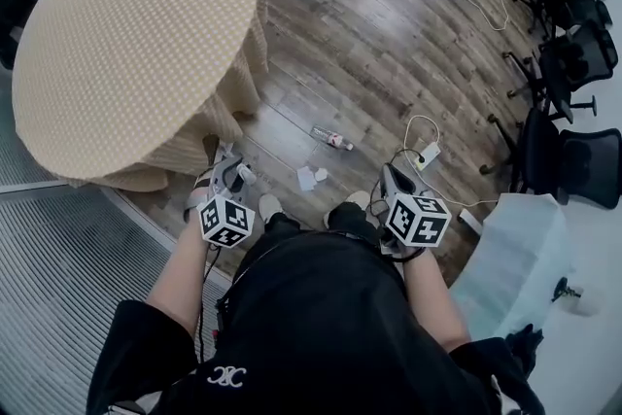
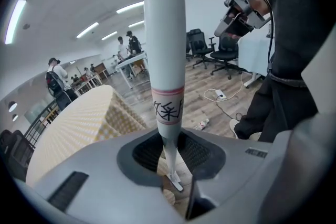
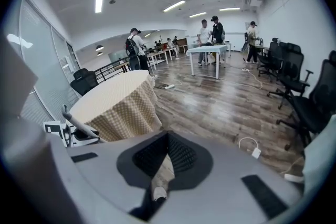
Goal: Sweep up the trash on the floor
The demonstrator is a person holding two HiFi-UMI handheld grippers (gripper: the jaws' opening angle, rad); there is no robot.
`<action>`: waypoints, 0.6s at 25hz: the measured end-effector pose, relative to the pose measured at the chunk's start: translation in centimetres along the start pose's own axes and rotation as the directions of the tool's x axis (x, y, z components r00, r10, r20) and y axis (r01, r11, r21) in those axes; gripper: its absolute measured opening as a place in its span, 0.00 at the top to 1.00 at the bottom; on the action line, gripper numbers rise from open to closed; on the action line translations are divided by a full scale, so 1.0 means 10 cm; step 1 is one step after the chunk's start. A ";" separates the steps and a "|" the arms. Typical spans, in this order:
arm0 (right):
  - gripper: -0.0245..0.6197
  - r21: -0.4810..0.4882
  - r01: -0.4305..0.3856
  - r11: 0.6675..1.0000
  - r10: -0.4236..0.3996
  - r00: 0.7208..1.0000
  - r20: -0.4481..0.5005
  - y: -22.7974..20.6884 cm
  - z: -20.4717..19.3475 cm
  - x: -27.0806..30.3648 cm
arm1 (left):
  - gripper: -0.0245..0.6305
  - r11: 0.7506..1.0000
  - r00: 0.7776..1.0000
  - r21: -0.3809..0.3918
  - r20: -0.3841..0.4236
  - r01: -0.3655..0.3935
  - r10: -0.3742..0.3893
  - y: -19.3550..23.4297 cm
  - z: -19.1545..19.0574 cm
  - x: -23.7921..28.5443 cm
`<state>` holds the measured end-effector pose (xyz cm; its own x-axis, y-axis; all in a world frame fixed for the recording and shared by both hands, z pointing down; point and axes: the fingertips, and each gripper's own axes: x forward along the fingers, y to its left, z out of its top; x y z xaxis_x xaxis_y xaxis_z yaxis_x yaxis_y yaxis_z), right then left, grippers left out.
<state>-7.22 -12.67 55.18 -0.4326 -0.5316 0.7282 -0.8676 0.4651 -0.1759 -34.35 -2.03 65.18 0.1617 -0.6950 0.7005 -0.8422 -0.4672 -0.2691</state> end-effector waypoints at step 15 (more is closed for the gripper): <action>0.94 -0.018 -0.058 0.998 0.058 0.998 0.037 -0.45 -0.01 -0.13 | 0.83 0.983 0.985 -0.097 0.089 0.157 -0.149 -0.96 1.02 0.23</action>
<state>-2.72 -14.06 55.10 -0.4911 -0.5294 0.6918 -0.8366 0.5078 -0.2053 -20.60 -4.73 62.68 0.3305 -0.6639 0.6709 -0.8523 -0.5153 -0.0900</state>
